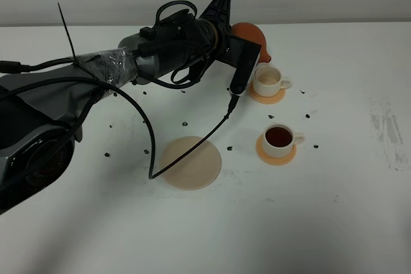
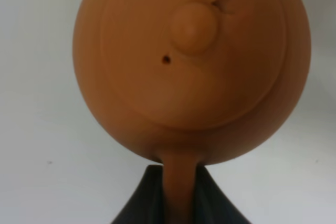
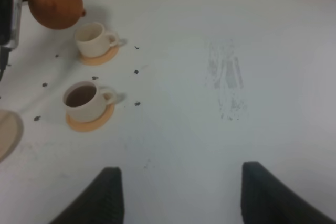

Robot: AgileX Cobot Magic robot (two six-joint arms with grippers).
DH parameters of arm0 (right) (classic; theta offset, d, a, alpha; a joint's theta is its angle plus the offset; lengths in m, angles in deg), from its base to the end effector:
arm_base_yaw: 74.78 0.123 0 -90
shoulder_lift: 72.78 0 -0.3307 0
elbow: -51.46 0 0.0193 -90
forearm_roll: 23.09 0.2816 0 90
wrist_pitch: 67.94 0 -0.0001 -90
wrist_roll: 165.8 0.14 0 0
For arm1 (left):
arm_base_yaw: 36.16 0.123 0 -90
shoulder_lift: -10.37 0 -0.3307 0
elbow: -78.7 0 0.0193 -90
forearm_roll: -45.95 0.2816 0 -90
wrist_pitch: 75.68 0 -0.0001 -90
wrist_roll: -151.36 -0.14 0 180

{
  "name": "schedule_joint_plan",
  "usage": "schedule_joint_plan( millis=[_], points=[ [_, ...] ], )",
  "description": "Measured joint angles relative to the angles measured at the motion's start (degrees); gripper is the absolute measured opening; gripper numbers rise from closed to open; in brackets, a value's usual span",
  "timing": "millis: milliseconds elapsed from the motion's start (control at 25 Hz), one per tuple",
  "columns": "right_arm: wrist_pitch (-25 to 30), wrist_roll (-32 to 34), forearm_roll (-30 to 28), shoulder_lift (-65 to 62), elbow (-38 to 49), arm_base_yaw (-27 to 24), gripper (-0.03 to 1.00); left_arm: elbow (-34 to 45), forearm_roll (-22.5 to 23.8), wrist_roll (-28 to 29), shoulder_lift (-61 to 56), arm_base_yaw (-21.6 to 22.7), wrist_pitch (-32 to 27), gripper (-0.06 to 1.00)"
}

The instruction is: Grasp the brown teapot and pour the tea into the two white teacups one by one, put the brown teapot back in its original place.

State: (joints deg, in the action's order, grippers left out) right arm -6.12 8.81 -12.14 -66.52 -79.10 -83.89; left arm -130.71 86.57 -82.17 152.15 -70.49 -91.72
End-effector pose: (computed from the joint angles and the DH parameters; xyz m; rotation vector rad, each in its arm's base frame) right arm 0.0194 0.0206 0.2708 0.0539 2.0362 0.0703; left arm 0.5434 -0.3405 0.1599 1.9867 1.1031 0.7625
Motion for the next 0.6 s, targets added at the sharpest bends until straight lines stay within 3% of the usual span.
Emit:
schedule_joint_plan(
  millis=[600],
  points=[
    [0.00,0.00,0.00,0.00,0.00,0.00,0.51,0.00,6.32,0.05,0.00,-1.00,0.34,0.12]
  ],
)
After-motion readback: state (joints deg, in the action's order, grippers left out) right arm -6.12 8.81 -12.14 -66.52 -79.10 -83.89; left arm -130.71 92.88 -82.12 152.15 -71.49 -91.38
